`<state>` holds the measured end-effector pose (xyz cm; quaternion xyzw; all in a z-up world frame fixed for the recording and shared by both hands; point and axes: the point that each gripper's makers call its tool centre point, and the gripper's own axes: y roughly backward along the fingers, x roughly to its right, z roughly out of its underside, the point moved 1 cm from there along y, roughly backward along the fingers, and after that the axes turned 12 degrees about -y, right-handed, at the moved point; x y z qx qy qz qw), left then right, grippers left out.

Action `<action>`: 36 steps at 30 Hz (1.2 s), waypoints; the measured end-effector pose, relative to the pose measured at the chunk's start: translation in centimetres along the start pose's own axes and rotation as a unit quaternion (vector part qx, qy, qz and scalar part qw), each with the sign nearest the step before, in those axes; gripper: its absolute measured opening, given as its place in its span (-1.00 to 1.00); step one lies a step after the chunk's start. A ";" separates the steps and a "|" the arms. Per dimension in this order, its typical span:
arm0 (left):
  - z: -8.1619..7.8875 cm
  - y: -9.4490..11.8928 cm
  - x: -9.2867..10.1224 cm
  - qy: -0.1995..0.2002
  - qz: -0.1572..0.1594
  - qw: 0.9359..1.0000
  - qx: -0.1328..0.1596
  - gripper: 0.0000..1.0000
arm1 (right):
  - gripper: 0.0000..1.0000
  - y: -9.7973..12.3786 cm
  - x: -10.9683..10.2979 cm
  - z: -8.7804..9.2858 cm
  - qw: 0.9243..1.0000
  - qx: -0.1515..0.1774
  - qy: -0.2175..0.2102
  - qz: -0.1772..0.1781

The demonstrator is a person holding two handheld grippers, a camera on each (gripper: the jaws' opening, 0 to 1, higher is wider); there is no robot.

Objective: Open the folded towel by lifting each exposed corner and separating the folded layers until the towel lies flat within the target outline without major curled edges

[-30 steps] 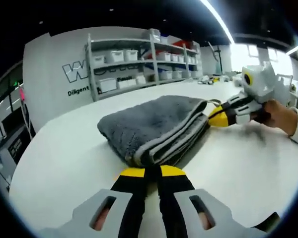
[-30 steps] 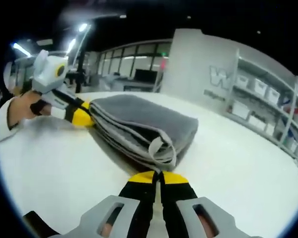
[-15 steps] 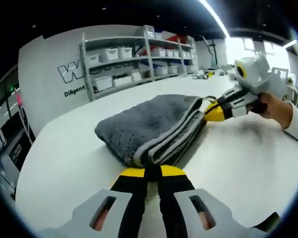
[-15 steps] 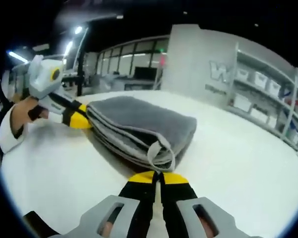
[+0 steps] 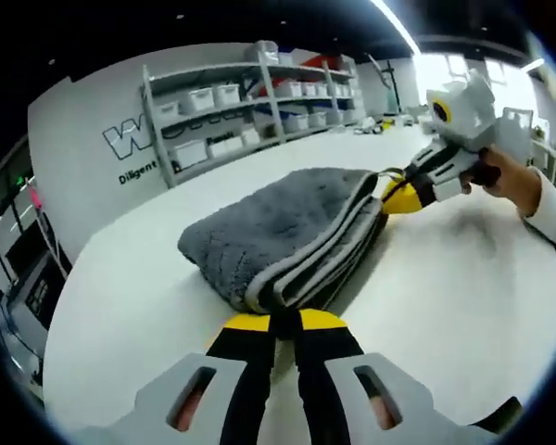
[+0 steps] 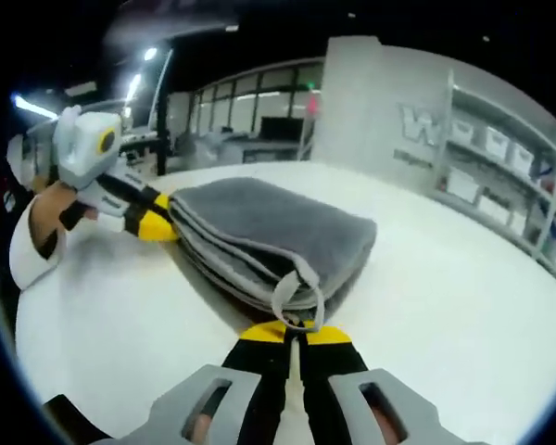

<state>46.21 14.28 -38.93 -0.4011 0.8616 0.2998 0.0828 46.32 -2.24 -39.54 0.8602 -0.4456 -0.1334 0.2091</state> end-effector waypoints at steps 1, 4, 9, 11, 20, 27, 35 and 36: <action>-0.1 0.1 0.0 0.002 -0.001 1.000 0.001 -0.86 | -1.00 0.1 -0.1 0.1 1.000 -0.004 0.007 0.002; 0.0 0.4 0.2 0.008 0.002 1.000 0.000 -0.86 | -1.00 0.3 -0.4 0.5 1.000 -0.012 0.015 0.003; 0.4 0.9 0.4 0.000 0.003 1.000 -0.009 -0.86 | -1.00 0.7 -1.0 0.9 1.000 -0.022 0.011 -0.010; 0.4 1.1 0.5 0.007 0.005 1.000 -0.009 -0.86 | -1.00 0.9 -1.2 1.1 0.999 -0.026 0.012 -0.014; 0.9 2.0 1.6 0.001 0.019 1.000 -0.020 -0.86 | -1.00 1.7 -2.4 2.3 0.998 -0.048 0.041 -0.027; 0.9 2.8 2.6 -0.017 0.019 1.000 -0.017 -0.86 | -1.00 2.2 -2.5 3.0 0.997 -0.063 0.034 -0.037; 1.1 3.2 2.9 -0.009 0.021 1.000 -0.010 -0.86 | -1.00 2.8 -3.0 3.5 0.995 -0.078 0.009 -0.059; 1.2 3.4 3.0 0.002 0.027 1.000 -0.009 -0.86 | -1.00 2.9 -3.0 3.5 0.995 -0.080 0.004 -0.062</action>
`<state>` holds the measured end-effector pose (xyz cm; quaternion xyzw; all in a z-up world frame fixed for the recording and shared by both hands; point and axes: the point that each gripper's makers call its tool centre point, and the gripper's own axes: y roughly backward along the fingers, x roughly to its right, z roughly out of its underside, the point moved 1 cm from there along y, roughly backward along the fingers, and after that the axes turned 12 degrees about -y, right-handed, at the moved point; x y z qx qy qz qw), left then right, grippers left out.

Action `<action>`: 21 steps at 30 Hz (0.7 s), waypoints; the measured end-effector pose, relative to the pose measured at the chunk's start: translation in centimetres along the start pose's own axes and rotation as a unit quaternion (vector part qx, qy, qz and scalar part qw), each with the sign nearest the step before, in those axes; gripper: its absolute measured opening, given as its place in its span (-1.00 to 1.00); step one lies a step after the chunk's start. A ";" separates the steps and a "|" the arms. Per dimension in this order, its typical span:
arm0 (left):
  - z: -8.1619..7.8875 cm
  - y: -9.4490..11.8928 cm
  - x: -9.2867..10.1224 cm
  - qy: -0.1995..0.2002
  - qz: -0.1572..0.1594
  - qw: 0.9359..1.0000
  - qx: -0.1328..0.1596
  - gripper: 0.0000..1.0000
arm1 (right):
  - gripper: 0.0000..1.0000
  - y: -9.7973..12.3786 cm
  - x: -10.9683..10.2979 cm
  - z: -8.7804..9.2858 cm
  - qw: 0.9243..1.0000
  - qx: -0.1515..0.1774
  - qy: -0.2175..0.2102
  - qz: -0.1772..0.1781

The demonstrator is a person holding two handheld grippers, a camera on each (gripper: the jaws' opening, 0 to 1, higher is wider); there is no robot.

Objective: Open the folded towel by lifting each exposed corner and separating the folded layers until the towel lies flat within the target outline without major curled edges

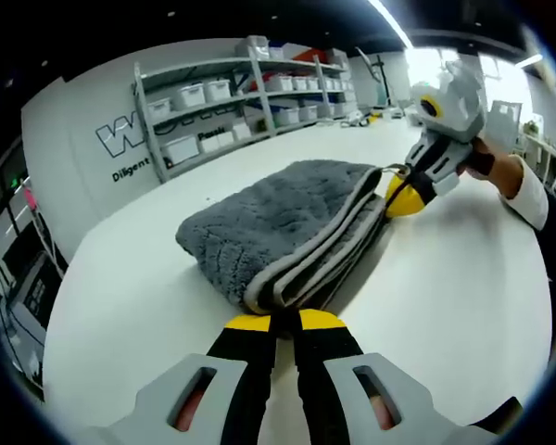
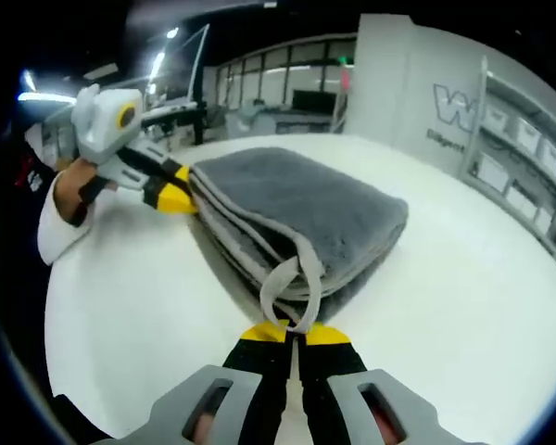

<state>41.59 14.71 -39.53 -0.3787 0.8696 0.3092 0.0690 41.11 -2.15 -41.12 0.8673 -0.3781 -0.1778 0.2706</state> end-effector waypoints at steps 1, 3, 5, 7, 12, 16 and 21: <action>0.0 0.1 0.0 0.001 0.000 1.000 0.003 -0.86 | -1.00 0.1 -0.1 0.1 1.000 -0.002 -0.004 -0.004; -0.1 0.3 0.1 -0.003 -0.003 1.000 0.006 -0.87 | -1.00 0.2 -0.3 0.2 1.000 -0.006 -0.009 -0.013; -0.1 0.5 0.4 -0.008 -0.002 1.000 0.004 -0.87 | -1.00 0.2 -0.5 0.3 1.000 -0.006 -0.010 -0.017; -0.1 0.5 0.1 -0.014 -0.002 1.000 0.004 -0.87 | -1.00 0.4 -0.6 0.4 1.000 -0.008 -0.008 -0.020; 0.0 0.6 0.4 -0.009 0.003 1.000 0.006 -0.87 | -1.00 0.7 -0.9 0.8 1.000 -0.006 0.006 -0.025; 0.0 0.9 0.8 -0.007 0.008 1.000 0.007 -0.87 | -1.00 0.8 -0.9 0.9 1.000 -0.005 0.004 -0.028; 0.0 1.2 1.2 -0.016 0.011 1.000 0.008 -0.87 | -1.00 1.2 -1.1 1.3 1.000 0.002 0.000 -0.028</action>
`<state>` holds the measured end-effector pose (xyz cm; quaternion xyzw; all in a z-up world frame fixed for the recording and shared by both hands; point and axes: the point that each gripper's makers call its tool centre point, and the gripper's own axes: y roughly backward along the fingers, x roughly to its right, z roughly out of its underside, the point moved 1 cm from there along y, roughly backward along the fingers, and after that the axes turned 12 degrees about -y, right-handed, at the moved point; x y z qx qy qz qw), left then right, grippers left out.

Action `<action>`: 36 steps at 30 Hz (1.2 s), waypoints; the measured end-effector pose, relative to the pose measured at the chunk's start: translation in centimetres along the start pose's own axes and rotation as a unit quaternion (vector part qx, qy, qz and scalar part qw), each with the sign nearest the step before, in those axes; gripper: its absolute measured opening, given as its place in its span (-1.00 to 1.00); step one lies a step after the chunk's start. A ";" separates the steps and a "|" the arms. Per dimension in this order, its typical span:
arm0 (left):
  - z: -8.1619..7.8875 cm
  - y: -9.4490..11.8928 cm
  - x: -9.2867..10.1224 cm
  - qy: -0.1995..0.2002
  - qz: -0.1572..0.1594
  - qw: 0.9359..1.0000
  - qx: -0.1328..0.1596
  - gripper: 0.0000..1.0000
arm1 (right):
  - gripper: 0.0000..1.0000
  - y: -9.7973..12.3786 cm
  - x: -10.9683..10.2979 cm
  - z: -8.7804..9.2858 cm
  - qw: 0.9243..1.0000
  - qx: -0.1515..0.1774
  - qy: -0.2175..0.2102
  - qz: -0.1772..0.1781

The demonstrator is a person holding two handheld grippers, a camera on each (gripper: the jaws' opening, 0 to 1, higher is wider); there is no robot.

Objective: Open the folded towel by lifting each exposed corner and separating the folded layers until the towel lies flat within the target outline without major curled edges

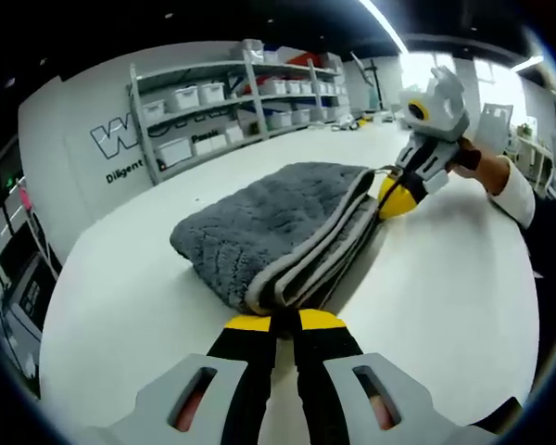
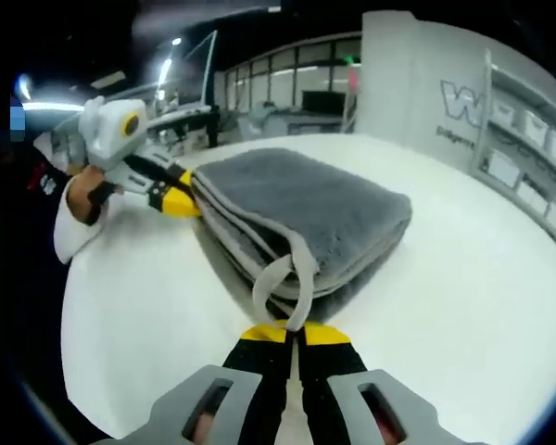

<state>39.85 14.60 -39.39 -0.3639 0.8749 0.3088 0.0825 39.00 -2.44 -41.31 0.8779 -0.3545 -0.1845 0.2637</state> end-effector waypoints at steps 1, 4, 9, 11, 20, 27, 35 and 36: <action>0.0 0.0 0.0 0.000 0.001 1.000 0.000 -0.87 | -1.00 0.1 -0.1 0.1 1.000 0.002 -0.002 0.000; 0.0 0.2 0.2 0.001 0.004 1.000 0.000 -0.87 | -1.00 0.3 -0.6 0.4 1.000 0.012 0.005 0.004; 0.2 0.6 0.6 -0.006 0.006 1.000 -0.002 -0.87 | -1.00 0.7 -1.2 0.7 1.000 0.022 0.010 0.006; 0.2 0.9 0.8 0.001 0.007 1.000 -0.002 -0.87 | -1.00 0.9 -1.5 1.0 1.000 0.027 0.014 0.007; 0.6 1.5 1.2 -0.002 0.006 1.000 -0.007 -0.86 | -1.00 1.0 -2.5 1.2 0.999 0.035 0.017 0.003; 0.7 2.0 1.7 -0.005 0.007 1.000 -0.017 -0.86 | -1.00 1.2 -2.9 1.4 0.999 0.039 0.026 0.003; 0.9 2.8 2.3 -0.009 0.017 0.999 -0.028 -0.85 | -1.00 1.8 -3.7 2.0 0.997 0.058 0.053 0.010; 0.9 2.9 2.4 -0.006 0.019 0.999 -0.028 -0.85 | -1.00 1.9 -3.7 2.0 0.997 0.058 0.049 0.007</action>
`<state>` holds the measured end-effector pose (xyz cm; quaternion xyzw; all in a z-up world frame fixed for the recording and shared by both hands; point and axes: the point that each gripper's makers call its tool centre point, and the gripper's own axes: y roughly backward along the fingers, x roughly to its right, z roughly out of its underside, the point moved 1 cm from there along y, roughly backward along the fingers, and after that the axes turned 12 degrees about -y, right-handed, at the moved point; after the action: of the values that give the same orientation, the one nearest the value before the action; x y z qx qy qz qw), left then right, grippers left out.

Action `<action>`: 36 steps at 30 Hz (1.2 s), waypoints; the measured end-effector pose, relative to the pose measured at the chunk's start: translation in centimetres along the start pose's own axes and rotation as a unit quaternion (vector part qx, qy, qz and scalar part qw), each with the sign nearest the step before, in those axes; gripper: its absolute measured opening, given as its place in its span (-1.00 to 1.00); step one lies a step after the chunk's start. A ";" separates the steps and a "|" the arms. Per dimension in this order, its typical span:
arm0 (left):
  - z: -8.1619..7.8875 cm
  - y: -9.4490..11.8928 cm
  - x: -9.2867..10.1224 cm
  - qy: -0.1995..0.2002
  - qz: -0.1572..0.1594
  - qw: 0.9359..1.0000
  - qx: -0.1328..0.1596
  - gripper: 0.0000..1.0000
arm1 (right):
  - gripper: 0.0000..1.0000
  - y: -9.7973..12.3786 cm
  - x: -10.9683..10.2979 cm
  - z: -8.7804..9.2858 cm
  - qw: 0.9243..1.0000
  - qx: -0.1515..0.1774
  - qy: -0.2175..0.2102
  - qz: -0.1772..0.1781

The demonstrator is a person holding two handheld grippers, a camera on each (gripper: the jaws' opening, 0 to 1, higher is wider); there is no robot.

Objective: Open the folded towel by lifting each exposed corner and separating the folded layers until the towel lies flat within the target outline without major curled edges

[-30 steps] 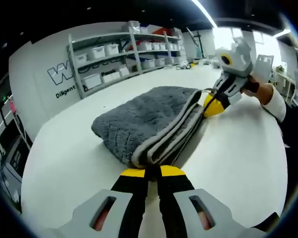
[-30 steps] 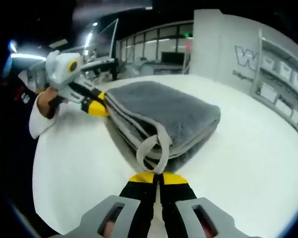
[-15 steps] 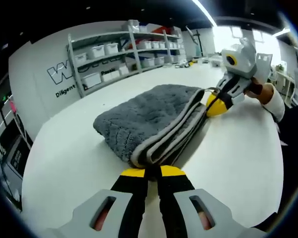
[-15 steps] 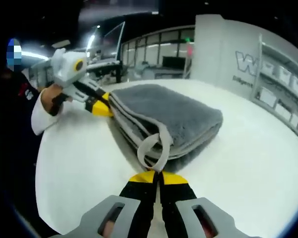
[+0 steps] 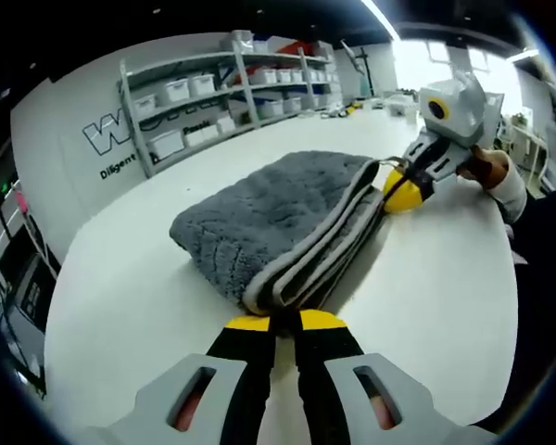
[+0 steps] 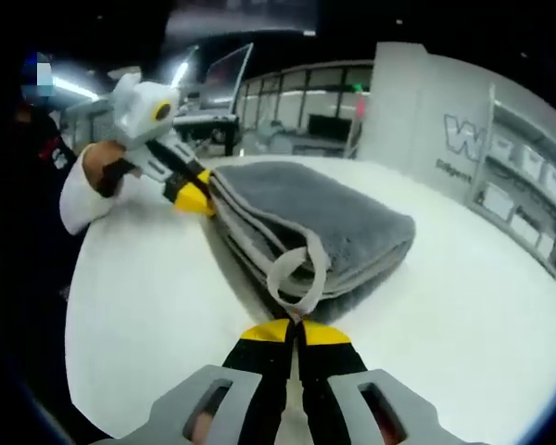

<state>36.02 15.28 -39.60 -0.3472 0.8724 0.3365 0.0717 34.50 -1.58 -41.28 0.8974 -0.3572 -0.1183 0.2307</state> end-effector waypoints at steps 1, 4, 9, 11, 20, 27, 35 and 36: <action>-0.1 0.1 0.0 0.002 0.001 1.000 0.001 -0.86 | -1.00 0.0 0.0 0.0 1.000 0.000 -0.004 -0.002; -0.1 0.3 0.2 0.004 0.004 1.000 -0.002 -0.85 | -1.00 0.1 -0.2 0.0 1.000 -0.002 -0.003 -0.004; 0.2 0.9 0.6 0.005 0.009 1.000 -0.014 -0.85 | -1.00 0.5 -1.3 0.2 0.999 -0.006 -0.017 -0.049; 0.5 1.3 1.0 0.006 0.017 1.000 -0.021 -0.85 | -1.00 0.6 -1.9 0.3 0.997 -0.007 -0.022 -0.069; 0.8 2.1 1.9 0.004 0.033 0.999 -0.026 -0.85 | -1.00 1.0 -2.8 0.3 0.996 0.006 -0.008 -0.093; 1.0 2.4 2.3 0.008 0.044 0.999 -0.027 -0.85 | -0.94 2.0 -4.2 -0.7 0.985 0.044 -0.026 -0.166; 0.8 2.8 3.0 0.015 0.058 0.998 -0.021 -0.85 | -0.84 2.7 -4.2 -1.8 0.979 0.088 -0.011 -0.185; 0.8 2.8 3.1 0.015 0.061 0.998 -0.020 -0.84 | -0.83 2.8 -4.1 -1.9 0.978 0.093 -0.014 -0.187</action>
<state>31.76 15.54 -39.80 -0.2996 0.8863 0.3519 0.0307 30.62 0.08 -38.01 0.9639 -0.1961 -0.1387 0.1151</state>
